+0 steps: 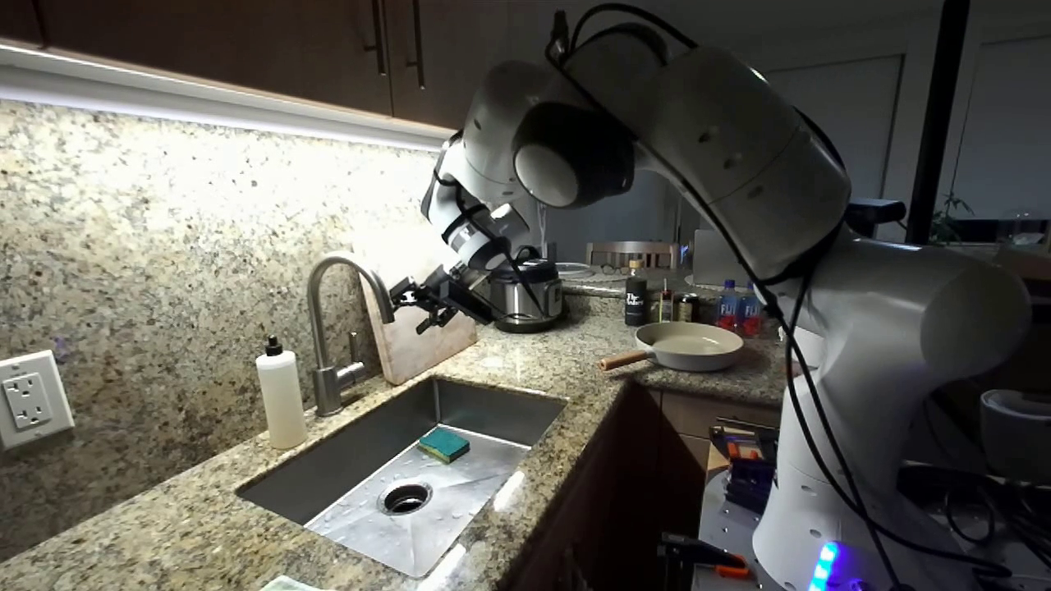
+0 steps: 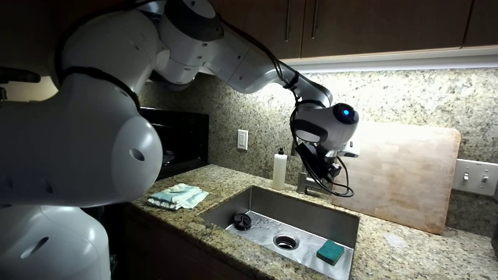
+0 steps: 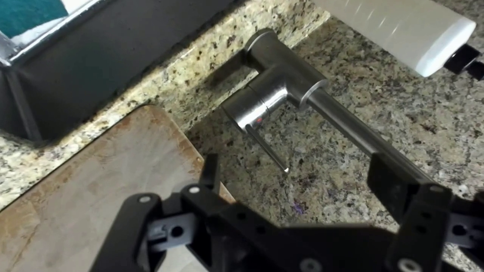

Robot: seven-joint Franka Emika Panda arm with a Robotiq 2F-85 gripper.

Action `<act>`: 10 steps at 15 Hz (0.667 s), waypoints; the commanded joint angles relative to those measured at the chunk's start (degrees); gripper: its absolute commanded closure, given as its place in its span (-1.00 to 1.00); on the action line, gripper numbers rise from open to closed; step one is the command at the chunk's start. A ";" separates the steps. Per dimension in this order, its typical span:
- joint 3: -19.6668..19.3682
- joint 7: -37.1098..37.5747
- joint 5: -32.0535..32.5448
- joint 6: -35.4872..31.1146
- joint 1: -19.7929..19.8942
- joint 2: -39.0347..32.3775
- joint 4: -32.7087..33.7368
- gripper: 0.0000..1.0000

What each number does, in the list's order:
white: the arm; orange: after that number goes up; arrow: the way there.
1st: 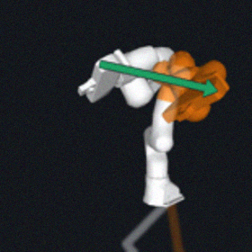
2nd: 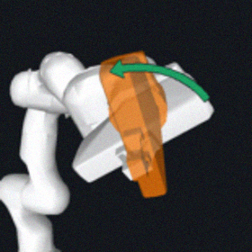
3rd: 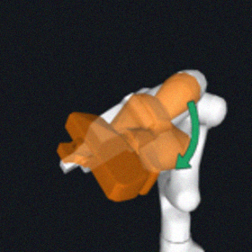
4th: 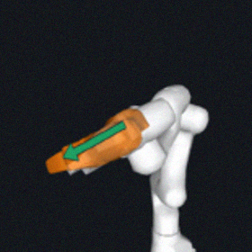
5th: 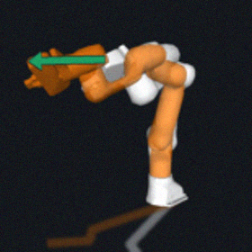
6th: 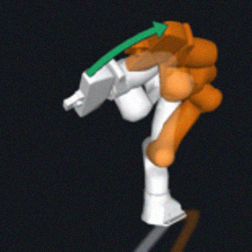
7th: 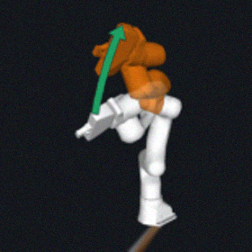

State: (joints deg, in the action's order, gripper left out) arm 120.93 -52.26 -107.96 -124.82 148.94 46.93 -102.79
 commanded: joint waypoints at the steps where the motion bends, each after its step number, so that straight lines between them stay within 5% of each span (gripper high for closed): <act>1: -3.82 -0.46 -6.01 6.40 -0.52 6.11 2.77 -1.00; 10: -9.41 1.02 -12.64 16.17 -1.39 14.12 6.43 -1.00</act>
State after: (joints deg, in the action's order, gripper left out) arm 114.22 -52.26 -118.48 -110.71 148.94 58.61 -96.10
